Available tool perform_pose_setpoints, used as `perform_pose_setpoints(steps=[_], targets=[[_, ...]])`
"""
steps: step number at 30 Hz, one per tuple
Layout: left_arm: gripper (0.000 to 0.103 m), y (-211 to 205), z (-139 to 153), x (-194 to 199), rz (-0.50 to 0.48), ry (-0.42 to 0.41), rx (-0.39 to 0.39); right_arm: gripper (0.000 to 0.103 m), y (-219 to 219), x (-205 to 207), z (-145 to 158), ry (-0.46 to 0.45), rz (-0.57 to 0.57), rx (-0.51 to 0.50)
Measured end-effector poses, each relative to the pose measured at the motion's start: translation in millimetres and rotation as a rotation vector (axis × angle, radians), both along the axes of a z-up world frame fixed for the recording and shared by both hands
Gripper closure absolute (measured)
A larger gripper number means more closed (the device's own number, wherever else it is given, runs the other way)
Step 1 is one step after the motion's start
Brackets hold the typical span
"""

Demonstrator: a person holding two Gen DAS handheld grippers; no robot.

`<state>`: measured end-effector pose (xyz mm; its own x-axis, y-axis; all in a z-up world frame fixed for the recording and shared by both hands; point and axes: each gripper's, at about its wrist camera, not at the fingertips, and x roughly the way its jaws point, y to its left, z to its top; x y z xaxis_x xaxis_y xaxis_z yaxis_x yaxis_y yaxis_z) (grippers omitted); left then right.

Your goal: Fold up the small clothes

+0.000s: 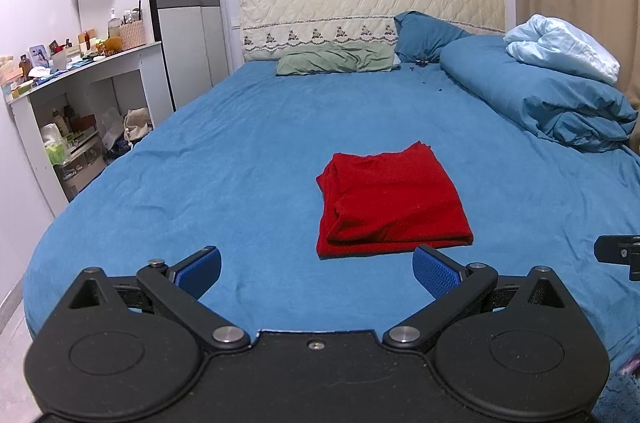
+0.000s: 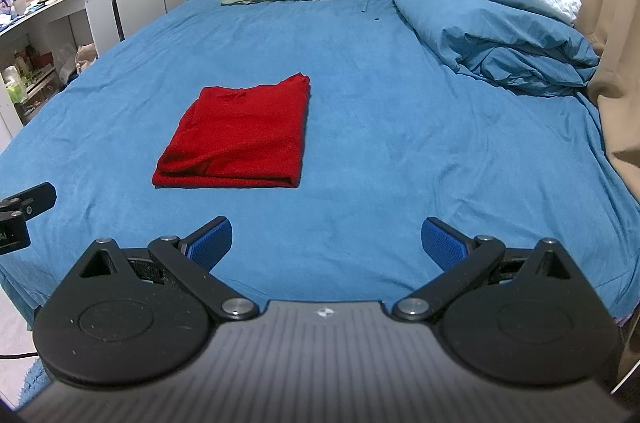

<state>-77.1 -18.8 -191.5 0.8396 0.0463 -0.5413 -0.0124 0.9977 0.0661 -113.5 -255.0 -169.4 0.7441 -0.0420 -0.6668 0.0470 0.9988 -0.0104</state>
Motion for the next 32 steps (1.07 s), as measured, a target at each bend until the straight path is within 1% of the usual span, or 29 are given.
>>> perform_pose_setpoints(steps=[4, 13, 23, 29, 32], targets=[[0.000, 1.2, 0.6, -0.6, 0.000, -0.001, -0.007, 0.000, 3.5, -2.3, 0.3, -0.001, -0.002, -0.001], [0.000, -2.0, -1.7, 0.7, 0.001, 0.005, 0.013, 0.000, 5.8, -3.1, 0.3, -0.002, -0.002, 0.001], [0.000, -1.1, -0.5, -0.4, 0.021, 0.000, -0.006, 0.000, 16.7, -5.7, 2.4, -0.007, -0.008, 0.004], [0.000, 5.4, 1.1, -1.5, 0.033, -0.013, -0.044, 0.000, 17.3, -5.7, 2.5, -0.009, -0.008, 0.005], [0.000, 7.6, 2.2, -2.8, 0.034, -0.020, -0.050, 0.000, 16.4, -5.4, 2.7, -0.010, -0.009, 0.006]])
